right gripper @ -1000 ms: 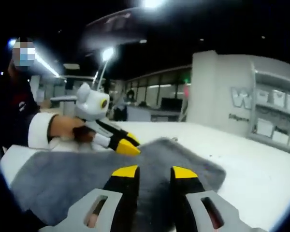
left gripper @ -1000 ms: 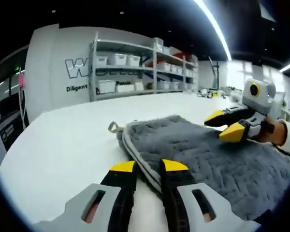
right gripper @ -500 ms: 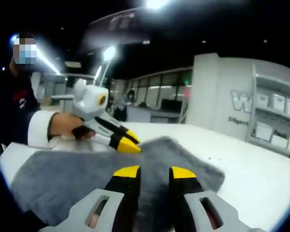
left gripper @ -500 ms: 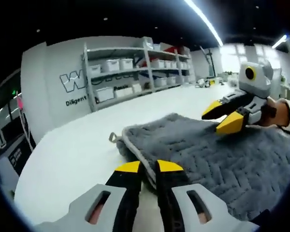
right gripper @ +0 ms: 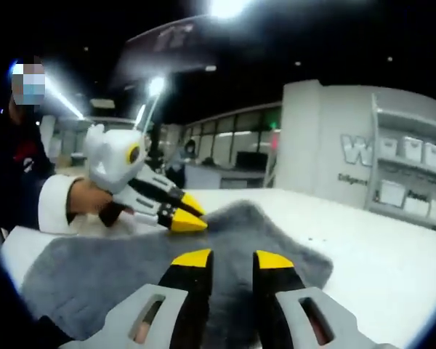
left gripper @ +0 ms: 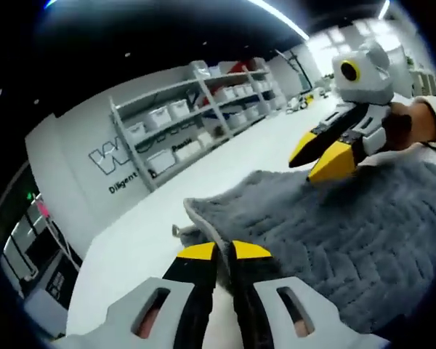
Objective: Open the folded towel by lifting each exposed corner and separating the folded layers until the towel lies flat within the target outline without major curled edges
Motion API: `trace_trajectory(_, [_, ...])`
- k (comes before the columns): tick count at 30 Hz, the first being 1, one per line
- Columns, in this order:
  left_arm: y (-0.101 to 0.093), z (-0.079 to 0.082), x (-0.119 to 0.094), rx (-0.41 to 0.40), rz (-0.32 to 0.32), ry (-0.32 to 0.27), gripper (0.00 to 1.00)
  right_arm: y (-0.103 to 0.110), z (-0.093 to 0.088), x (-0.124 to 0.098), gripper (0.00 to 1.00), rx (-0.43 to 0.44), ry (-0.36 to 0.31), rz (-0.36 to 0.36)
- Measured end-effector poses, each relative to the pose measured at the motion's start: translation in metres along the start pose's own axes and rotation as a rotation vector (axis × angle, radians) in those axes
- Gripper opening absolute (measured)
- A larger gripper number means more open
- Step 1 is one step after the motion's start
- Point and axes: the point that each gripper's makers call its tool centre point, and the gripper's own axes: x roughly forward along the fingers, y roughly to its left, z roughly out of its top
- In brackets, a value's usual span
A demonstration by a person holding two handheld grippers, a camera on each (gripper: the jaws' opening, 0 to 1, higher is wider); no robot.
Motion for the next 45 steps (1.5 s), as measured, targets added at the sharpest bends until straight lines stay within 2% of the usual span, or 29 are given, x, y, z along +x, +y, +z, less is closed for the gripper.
trace_trajectory(9, [-0.011,0.014,-0.002,0.042,-0.011,-0.028,0.04,-0.004,0.006,-0.001,0.15,0.084,-0.034,0.001])
trace_trajectory(14, [-0.021,0.023,-0.002,0.084,-0.022,-0.044,0.04,-0.004,0.005,-0.001,0.12,0.103,-0.038,-0.004])
trace_trajectory(16, [-0.026,0.030,-0.003,0.107,-0.023,-0.071,0.04,-0.003,0.005,-0.001,0.11,0.114,-0.042,0.000])
trace_trajectory(19, [-0.031,0.031,-0.003,0.121,-0.032,-0.066,0.04,-0.003,0.008,-0.001,0.11,0.130,-0.053,0.001])
trace_trajectory(25, [-0.042,0.036,-0.002,0.154,-0.050,-0.073,0.04,-0.012,0.015,-0.002,0.11,0.221,-0.097,0.006])
trace_trajectory(38, [-0.069,0.049,-0.002,0.187,-0.093,-0.088,0.04,-0.011,0.022,-0.001,0.18,0.370,-0.144,0.003])
trace_trajectory(42, [-0.081,0.055,-0.002,0.196,-0.117,-0.093,0.04,-0.015,0.027,-0.005,0.17,0.477,-0.191,-0.002])
trace_trajectory(45, [-0.087,0.060,-0.001,0.182,-0.136,-0.107,0.04,-0.021,0.023,-0.006,0.15,0.510,-0.195,-0.015])
